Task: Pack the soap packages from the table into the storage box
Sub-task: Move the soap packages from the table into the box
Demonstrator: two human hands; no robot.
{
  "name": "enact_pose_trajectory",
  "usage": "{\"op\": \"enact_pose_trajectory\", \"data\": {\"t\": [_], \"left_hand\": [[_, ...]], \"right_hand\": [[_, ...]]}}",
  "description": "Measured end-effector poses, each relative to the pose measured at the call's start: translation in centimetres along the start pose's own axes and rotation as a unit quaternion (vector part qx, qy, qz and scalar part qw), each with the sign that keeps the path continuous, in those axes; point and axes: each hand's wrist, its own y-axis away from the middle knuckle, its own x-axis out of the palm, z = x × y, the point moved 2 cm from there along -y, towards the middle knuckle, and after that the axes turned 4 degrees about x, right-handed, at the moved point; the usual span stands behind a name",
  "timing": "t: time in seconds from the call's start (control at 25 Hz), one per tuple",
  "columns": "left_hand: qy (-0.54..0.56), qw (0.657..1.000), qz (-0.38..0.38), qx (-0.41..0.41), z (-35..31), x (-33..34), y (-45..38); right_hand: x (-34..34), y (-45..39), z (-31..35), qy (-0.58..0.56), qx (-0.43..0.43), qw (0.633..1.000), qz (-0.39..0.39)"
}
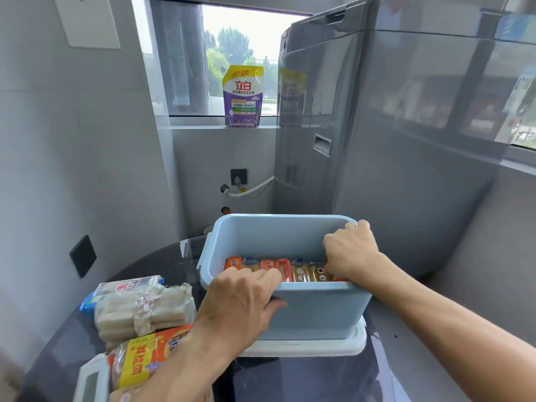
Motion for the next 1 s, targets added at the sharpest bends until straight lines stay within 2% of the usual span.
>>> {"op": "enact_pose_trajectory", "data": {"t": [0.08, 0.24, 0.32, 0.4, 0.48, 0.56, 0.64, 0.72, 0.84, 0.92, 1.0], "left_hand": [[0.000, 1.000, -0.011, 0.006, 0.0, 0.3, 0.0], [0.015, 1.000, -0.009, -0.004, 0.7, 0.9, 0.2], [0.027, 1.000, 0.001, 0.002, 0.4, 0.7, 0.2], [0.047, 0.999, 0.000, 0.017, 0.5, 0.0, 0.2], [0.088, 0.996, 0.030, 0.012, 1.3, -0.6, 0.5], [0.149, 0.986, 0.064, -0.025, 3.3, -1.3, 1.4], [0.194, 0.979, 0.058, -0.034, 5.4, -2.3, 2.7], [0.189, 0.980, 0.054, -0.044, 7.7, -3.2, 4.5], [0.174, 0.966, 0.066, -0.181, 11.9, -3.9, 7.9], [0.156, 0.938, 0.070, -0.301, 14.8, -3.2, 10.8], [0.144, 0.901, 0.131, -0.387, 16.9, -2.3, 13.7]], "right_hand": [[0.5, -0.3, -0.4, -0.002, -0.006, 1.000, -0.002], [0.0, -0.1, -0.5, -0.083, 0.010, 0.996, -0.031], [-1.0, 0.4, -0.2, -0.163, 0.031, 0.984, -0.069], [-2.9, 1.6, 1.1, -0.290, 0.042, 0.945, -0.144], [-4.7, 4.0, 3.8, -0.418, 0.009, 0.878, -0.233], [-6.0, 7.6, 7.1, -0.479, -0.043, 0.817, -0.318], [-6.0, 10.7, 9.8, -0.497, -0.084, 0.792, -0.344], [-5.2, 12.3, 11.9, -0.492, -0.118, 0.793, -0.339], [-3.7, 13.0, 13.7, -0.428, -0.148, 0.816, -0.359], [-3.2, 13.0, 14.5, -0.405, -0.183, 0.821, -0.360], [-3.1, 12.9, 15.8, -0.402, -0.215, 0.820, -0.347]]}}
